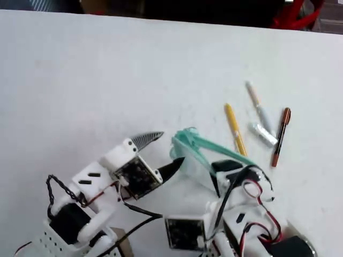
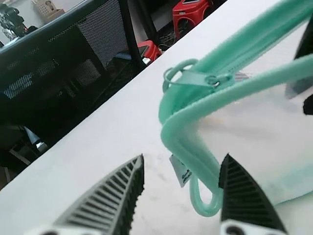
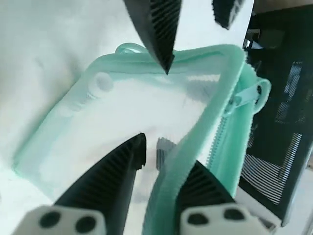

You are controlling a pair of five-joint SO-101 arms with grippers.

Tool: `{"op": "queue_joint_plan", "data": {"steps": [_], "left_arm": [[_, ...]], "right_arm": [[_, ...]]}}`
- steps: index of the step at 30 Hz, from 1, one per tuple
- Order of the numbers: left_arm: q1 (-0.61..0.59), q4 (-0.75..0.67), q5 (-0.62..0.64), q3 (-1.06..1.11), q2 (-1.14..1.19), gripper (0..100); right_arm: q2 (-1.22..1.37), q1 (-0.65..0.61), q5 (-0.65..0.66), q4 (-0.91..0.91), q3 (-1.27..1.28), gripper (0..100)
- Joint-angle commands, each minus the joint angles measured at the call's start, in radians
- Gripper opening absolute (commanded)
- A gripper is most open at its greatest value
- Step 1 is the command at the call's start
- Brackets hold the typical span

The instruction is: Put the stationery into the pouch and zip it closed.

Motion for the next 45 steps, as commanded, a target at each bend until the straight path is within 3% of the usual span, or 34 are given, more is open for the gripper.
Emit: {"op": "queue_joint_plan", "data": {"steps": [1, 6, 14, 19, 24, 29, 36, 41, 45], "left_arm": [[0.008, -0.032, -0.057, -0.006, -0.012, 25], [0.018, -0.032, -0.072, -0.005, -0.012, 25], [0.148, -0.025, -0.075, -0.003, -0.012, 25], [0.097, -0.025, -0.08, -0.008, -0.013, 25], [-0.053, -0.025, -0.078, -0.005, -0.013, 25], [-0.211, 0.008, -0.077, -0.005, -0.013, 25], [-0.328, 0.123, -0.074, -0.009, -0.116, 25], [-0.418, 0.213, -0.071, -0.015, -0.335, 24], [-0.417, 0.285, -0.057, -0.009, -0.303, 24]], "right_arm": [[-0.013, 0.028, 0.127, 0.019, 0.107, 1.9], [-0.048, 0.042, 0.304, 0.019, 0.109, 1.9], [-0.053, 0.036, 0.482, 0.019, 0.109, 1.9], [-0.045, 0.047, 0.551, 0.018, 0.066, 1.9], [-0.042, 0.047, 0.367, -0.09, 0.028, 1.9], [-0.042, 0.044, 0.339, -0.171, 0.072, 1.9], [-0.042, 0.044, 0.071, -0.328, 0.118, 1.9], [-0.042, 0.038, -0.221, -0.532, 0.11, 1.9], [-0.042, 0.045, -0.511, -0.771, 0.12, 1.8]]}}
